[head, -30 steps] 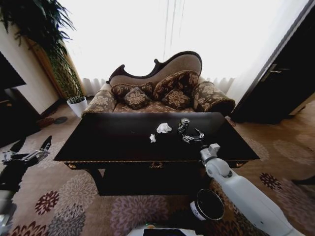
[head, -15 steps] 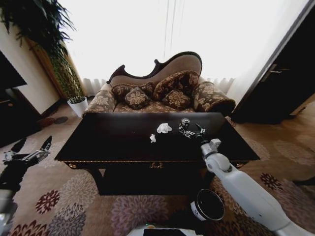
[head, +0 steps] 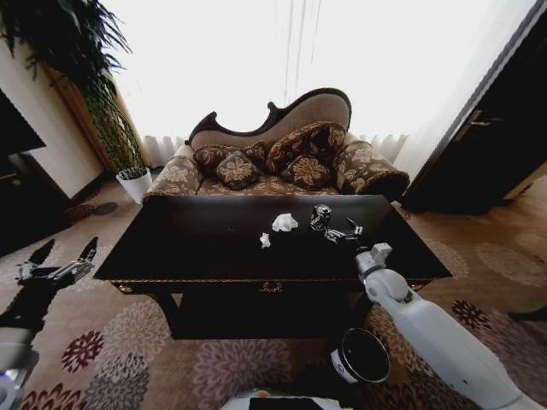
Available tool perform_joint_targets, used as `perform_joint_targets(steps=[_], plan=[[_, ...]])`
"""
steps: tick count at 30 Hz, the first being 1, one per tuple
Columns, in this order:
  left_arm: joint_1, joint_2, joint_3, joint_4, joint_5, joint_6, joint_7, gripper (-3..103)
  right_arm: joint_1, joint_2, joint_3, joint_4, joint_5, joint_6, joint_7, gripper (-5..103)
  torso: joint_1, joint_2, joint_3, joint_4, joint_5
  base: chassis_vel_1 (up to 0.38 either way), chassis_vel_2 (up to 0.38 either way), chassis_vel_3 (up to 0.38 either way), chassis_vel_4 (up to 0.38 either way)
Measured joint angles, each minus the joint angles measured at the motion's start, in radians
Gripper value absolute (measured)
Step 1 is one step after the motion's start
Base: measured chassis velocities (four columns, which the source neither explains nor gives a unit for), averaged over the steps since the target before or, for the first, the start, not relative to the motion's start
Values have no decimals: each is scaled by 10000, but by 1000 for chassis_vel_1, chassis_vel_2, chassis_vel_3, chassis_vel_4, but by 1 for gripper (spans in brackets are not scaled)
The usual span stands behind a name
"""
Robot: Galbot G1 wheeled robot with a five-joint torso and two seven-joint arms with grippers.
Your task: Move to the front of the table and place the trash on the table into the trash bin.
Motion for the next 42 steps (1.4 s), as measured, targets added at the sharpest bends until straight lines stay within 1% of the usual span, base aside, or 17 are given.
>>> perform_joint_targets(steps=[6,16,18,19,20,23,27,28,30,31,33,34,37,38,39,40,42], plan=[[27,-58,-9,-88,-10,-11,10,100,104,-142,-160,-26,106,-325,163,100,-2,3,-2,-2,0,0,0,0,0],[56,-95,19,-122,34,-12,14,100,457,-129,-574,-374,265,-287,111,101,-2,3,-1,-2,1,0,0,0,0],[51,-96,15,-85,45,-16,14,100,601,-128,-660,-389,295,-277,108,96,-2,3,-1,-2,0,0,0,0,0],[51,-96,15,-85,45,-16,14,100,601,-128,-660,-389,295,-277,108,96,-2,3,-1,-2,0,0,0,0,0],[43,-104,16,-69,55,-19,15,100,676,-129,-702,-389,311,-271,108,91,-1,3,-1,-1,-1,0,0,0,0],[20,-124,32,-54,70,-22,15,100,715,-137,-730,-390,320,-261,92,86,-2,3,-1,-1,-1,0,0,0,0],[-58,-133,117,8,122,-27,19,100,692,-158,-732,-418,307,-140,-29,65,-2,3,-1,-3,-1,0,0,0,0],[-58,-133,117,8,122,-27,19,100,692,-158,-732,-418,307,-140,-29,65,-2,3,-1,-3,-1,0,0,0,0],[-96,-139,182,49,185,-32,19,100,625,-163,-687,-422,297,-96,-81,54,-1,2,-1,-3,0,0,0,0,0],[-110,-141,205,66,209,-36,19,100,592,-164,-656,-421,289,-76,-104,54,-2,3,-1,-3,-1,0,0,0,0],[-129,-144,236,91,246,-44,20,100,531,-164,-606,-401,283,-58,-125,42,-2,3,-1,-3,0,0,0,0,0],[-129,-144,236,91,246,-44,20,100,531,-164,-606,-401,283,-58,-125,42,-2,3,-1,-3,0,0,0,0,0],[-157,-140,257,117,257,-57,20,100,405,-167,-498,-319,272,-31,-177,27,-2,3,-1,-3,0,0,0,0,0],[-159,-134,257,123,257,-64,20,100,376,-168,-474,-303,266,-24,-194,27,-2,3,-1,-3,0,0,0,0,0],[-159,-126,257,132,257,-77,20,100,331,-167,-436,-282,249,-13,-219,21,-2,3,-1,-3,0,0,0,0,0],[-159,-126,257,132,257,-77,20,100,331,-167,-436,-282,249,-13,-219,21,-2,3,-1,-3,0,0,0,0,0],[-155,-120,254,140,256,-87,22,100,229,-141,-351,-244,203,12,-249,10,-2,3,-1,-3,0,0,0,0,0]])
